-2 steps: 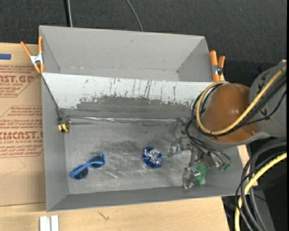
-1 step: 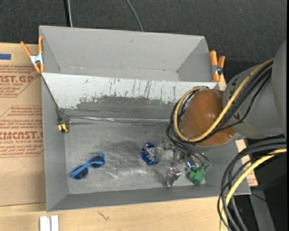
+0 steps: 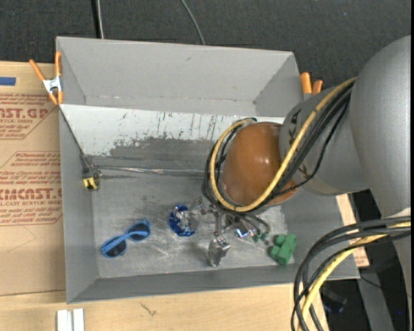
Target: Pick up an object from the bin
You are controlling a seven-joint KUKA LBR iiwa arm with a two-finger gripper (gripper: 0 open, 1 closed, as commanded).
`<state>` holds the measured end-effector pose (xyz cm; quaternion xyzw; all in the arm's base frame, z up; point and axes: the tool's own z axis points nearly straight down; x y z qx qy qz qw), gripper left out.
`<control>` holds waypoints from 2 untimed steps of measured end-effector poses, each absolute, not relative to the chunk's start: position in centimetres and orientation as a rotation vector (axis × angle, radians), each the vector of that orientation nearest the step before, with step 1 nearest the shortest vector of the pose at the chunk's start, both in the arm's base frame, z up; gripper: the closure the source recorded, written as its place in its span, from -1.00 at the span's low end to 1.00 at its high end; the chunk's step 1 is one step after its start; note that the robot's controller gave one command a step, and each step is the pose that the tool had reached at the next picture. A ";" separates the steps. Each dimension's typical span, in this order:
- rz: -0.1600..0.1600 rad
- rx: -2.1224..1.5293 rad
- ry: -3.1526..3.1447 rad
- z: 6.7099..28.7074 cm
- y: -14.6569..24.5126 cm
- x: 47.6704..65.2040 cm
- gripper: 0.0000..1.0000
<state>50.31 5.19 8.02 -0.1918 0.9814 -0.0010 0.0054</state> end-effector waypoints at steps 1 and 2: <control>-0.004 -1.044 2.957 7.8 8.0 55.5 -1.00; 0.007 -0.888 3.004 8.7 17.5 58.2 -1.00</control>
Offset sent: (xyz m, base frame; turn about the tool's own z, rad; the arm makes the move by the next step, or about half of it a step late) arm 0.0487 0.0280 -0.0074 -0.2924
